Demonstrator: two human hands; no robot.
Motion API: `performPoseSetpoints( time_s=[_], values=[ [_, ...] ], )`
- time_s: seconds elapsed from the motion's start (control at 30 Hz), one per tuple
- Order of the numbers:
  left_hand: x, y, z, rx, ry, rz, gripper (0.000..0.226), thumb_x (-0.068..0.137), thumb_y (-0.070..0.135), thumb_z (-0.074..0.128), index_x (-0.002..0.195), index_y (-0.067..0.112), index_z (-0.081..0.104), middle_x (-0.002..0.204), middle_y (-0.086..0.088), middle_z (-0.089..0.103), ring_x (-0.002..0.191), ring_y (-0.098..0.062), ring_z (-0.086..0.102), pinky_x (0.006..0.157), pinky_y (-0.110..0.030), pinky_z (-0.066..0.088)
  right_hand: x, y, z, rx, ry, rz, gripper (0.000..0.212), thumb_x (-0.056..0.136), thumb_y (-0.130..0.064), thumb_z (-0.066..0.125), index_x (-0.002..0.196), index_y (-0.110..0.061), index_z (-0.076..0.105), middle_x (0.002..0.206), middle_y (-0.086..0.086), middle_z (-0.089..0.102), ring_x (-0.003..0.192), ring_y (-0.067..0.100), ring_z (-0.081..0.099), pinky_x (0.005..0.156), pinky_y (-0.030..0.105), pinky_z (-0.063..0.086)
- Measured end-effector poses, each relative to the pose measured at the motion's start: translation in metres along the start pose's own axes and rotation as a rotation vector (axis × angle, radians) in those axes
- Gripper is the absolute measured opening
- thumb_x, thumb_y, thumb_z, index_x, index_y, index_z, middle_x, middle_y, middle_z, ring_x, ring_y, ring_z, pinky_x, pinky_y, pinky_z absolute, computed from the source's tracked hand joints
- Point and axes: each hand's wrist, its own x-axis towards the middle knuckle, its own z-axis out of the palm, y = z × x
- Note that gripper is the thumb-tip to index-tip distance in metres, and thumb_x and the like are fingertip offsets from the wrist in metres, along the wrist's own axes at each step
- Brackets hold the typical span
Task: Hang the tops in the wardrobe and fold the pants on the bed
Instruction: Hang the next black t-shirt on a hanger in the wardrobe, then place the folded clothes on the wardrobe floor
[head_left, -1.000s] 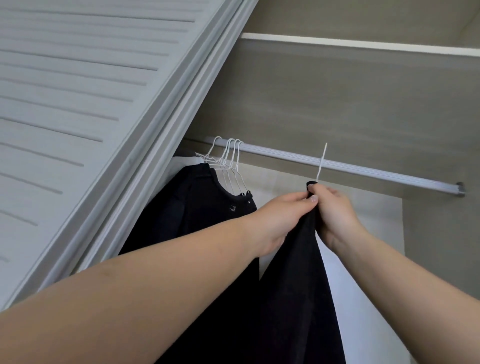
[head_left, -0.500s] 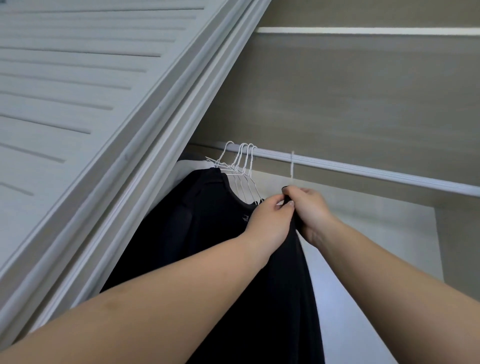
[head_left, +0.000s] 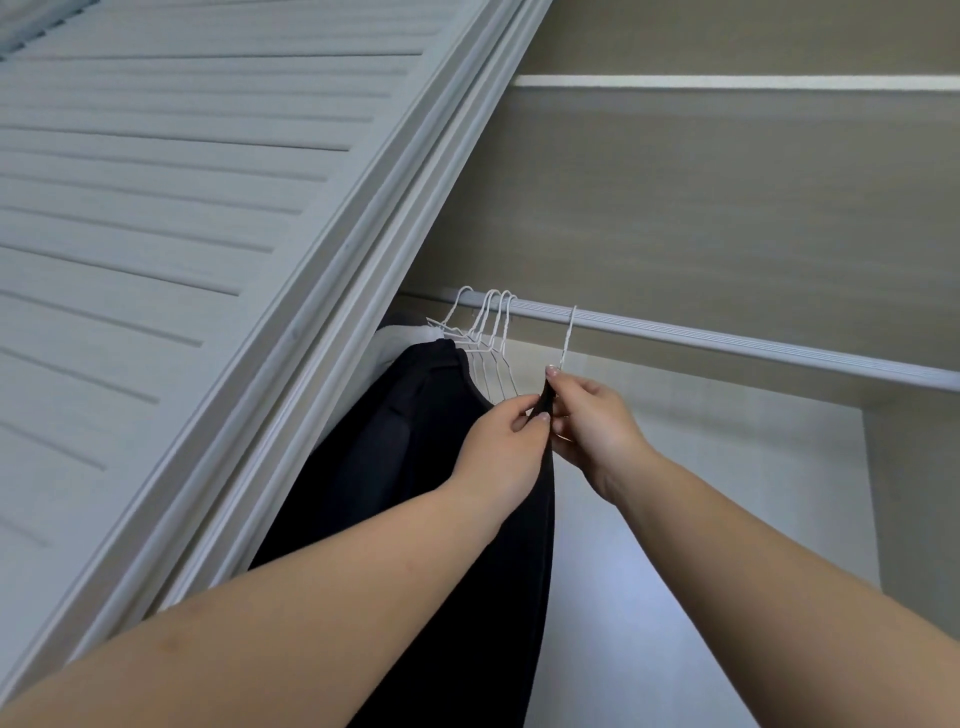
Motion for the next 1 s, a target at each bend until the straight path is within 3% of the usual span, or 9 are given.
performPoseSetpoints(
  time_s=[0.03,0.13,0.2,0.3,0.5,0.7,0.87,1.0],
  values=[
    [-0.004,0.000,-0.001,0.005,0.003,-0.013,0.026,0.096,0.018,0.049,0.117,0.024,0.064,0.095,0.011,0.068,0.097,-0.007,0.062,0.091,-0.024,0.047,-0.006,0.000,-0.004,-0.008,0.002,-0.002,0.017,0.092,-0.033,0.059,0.095,-0.017,0.059,0.062,-0.005,0.051,0.044,0.005,0.045,0.059,0.021,0.051],
    [-0.016,0.004,-0.005,0.023,0.010,-0.051,0.027,0.095,0.019,0.053,0.120,0.022,0.062,0.095,0.009,0.069,0.094,-0.010,0.064,0.090,-0.025,0.049,-0.026,0.000,-0.014,-0.056,0.012,0.001,0.044,0.091,-0.031,0.062,0.129,-0.016,0.049,0.083,-0.001,0.060,0.056,0.006,0.055,0.063,0.023,0.053],
    [-0.028,0.011,-0.010,0.050,0.015,-0.070,0.029,0.094,0.021,0.053,0.122,0.023,0.061,0.096,0.012,0.068,0.089,-0.001,0.064,0.079,-0.014,0.051,-0.045,-0.001,-0.024,-0.071,0.001,-0.005,0.051,0.090,-0.030,0.063,0.136,-0.014,0.045,0.091,0.000,0.063,0.068,0.009,0.061,0.065,0.023,0.053],
    [-0.052,0.024,-0.019,0.074,0.047,-0.104,0.031,0.095,0.026,0.054,0.125,0.028,0.058,0.090,0.020,0.062,0.073,0.014,0.059,0.057,-0.002,0.042,-0.076,-0.006,-0.043,-0.086,-0.009,-0.008,0.052,0.090,-0.028,0.064,0.136,-0.015,0.045,0.099,0.000,0.065,0.087,0.012,0.065,0.070,0.025,0.055],
    [-0.139,0.046,-0.032,0.119,0.067,-0.258,0.032,0.095,0.027,0.055,0.127,0.031,0.056,0.113,0.014,0.063,0.102,0.000,0.060,0.089,-0.026,0.051,-0.165,0.001,-0.079,0.014,-0.071,0.084,0.045,0.089,-0.028,0.065,0.131,-0.021,0.050,0.109,-0.002,0.065,0.096,0.007,0.066,0.078,0.027,0.057],
    [-0.262,0.076,-0.038,0.247,0.066,-0.388,0.028,0.094,0.031,0.055,0.121,0.032,0.058,0.113,0.013,0.065,0.099,0.002,0.064,0.084,-0.024,0.052,-0.267,0.012,-0.081,0.036,-0.222,0.166,0.033,0.090,-0.027,0.063,0.122,-0.027,0.055,0.105,-0.009,0.066,0.093,0.001,0.067,0.076,0.024,0.057],
    [-0.385,0.109,-0.039,0.281,0.232,-0.553,0.015,0.092,0.030,0.058,0.106,0.029,0.065,0.108,0.008,0.069,0.097,-0.003,0.066,0.089,-0.029,0.053,-0.375,0.021,-0.062,0.081,-0.420,0.262,0.029,0.089,-0.025,0.064,0.116,-0.030,0.057,0.088,-0.018,0.071,0.090,-0.002,0.067,0.071,0.021,0.057],
    [-0.473,0.137,-0.045,0.350,0.321,-0.651,0.011,0.093,0.028,0.058,0.101,0.026,0.066,0.104,0.005,0.071,0.099,-0.010,0.066,0.089,-0.030,0.051,-0.449,0.015,-0.051,0.170,-0.569,0.351,0.026,0.088,-0.021,0.064,0.111,-0.032,0.059,0.097,-0.010,0.069,0.097,0.004,0.066,0.079,0.026,0.057]
  ],
)
